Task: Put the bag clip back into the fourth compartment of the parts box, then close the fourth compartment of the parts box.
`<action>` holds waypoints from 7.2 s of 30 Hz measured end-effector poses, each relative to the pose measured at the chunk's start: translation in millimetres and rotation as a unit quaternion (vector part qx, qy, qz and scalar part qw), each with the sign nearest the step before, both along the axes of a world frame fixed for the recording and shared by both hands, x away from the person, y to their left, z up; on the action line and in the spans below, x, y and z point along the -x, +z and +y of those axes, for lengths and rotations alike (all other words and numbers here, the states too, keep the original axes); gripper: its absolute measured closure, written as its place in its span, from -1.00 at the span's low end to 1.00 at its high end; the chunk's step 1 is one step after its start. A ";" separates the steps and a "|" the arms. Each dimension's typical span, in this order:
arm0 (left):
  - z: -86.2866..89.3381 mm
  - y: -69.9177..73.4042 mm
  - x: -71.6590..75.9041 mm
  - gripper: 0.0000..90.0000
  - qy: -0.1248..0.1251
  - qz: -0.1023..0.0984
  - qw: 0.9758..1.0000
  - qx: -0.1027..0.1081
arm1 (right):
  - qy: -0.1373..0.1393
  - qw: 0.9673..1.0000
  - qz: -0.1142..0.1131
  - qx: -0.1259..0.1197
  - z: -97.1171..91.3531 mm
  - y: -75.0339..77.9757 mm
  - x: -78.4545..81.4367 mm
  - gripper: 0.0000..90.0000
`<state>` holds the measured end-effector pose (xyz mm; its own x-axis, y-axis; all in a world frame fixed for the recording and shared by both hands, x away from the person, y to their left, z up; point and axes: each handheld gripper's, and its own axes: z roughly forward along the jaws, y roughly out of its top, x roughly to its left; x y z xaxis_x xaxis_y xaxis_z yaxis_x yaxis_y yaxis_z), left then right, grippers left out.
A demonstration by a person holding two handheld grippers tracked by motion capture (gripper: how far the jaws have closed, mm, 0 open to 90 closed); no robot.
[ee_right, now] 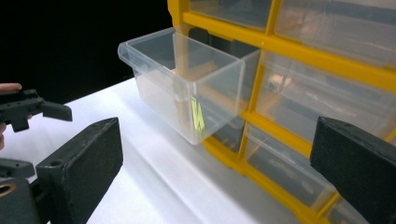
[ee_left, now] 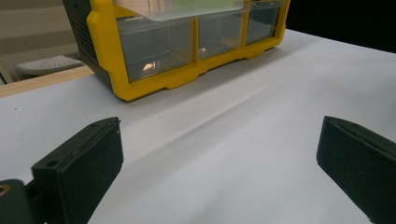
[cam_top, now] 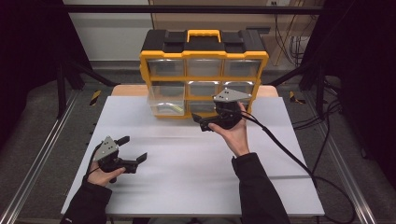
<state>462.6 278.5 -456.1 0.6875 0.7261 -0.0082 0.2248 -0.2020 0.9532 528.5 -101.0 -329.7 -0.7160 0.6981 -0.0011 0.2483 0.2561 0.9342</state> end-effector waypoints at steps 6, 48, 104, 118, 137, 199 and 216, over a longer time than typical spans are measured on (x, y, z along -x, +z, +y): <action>-0.2 0.0 0.0 -0.99 -0.001 0.000 1.000 0.000 | -0.003 1.000 0.003 -0.003 -11.0 -11.0 6.5 -0.95; -5.4 1.7 0.5 -0.99 -0.009 -0.001 1.000 -0.002 | -0.034 0.998 0.023 -0.042 -110.2 -89.7 53.0 -0.98; -41.7 48.5 -13.1 -0.96 -0.022 -0.007 1.000 -0.009 | -0.052 0.996 0.009 -0.067 -151.4 -114.4 78.3 -0.99; -57.4 61.2 -22.3 -0.88 -0.028 -0.013 0.999 -0.017 | -0.056 0.996 0.013 -0.071 -155.2 -118.0 78.8 -0.99; -70.8 67.4 -31.5 -0.36 -0.004 -0.028 0.999 -0.047 | -0.059 0.996 0.014 -0.071 -157.0 -118.7 79.1 -0.99; -91.2 72.7 -74.4 0.99 0.039 -0.024 0.998 -0.053 | -0.061 0.995 0.016 -0.072 -158.4 -118.6 79.6 -0.99; -95.2 74.0 -84.9 0.99 0.044 -0.022 0.997 -0.058 | -0.059 0.996 0.016 -0.072 -159.1 -118.9 79.5 -0.99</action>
<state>547.4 183.3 -382.1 0.6192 0.7777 0.1084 0.2040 -0.2926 0.9342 449.0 -260.1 -448.6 -0.6277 0.7680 0.1272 0.2993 0.0873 0.9502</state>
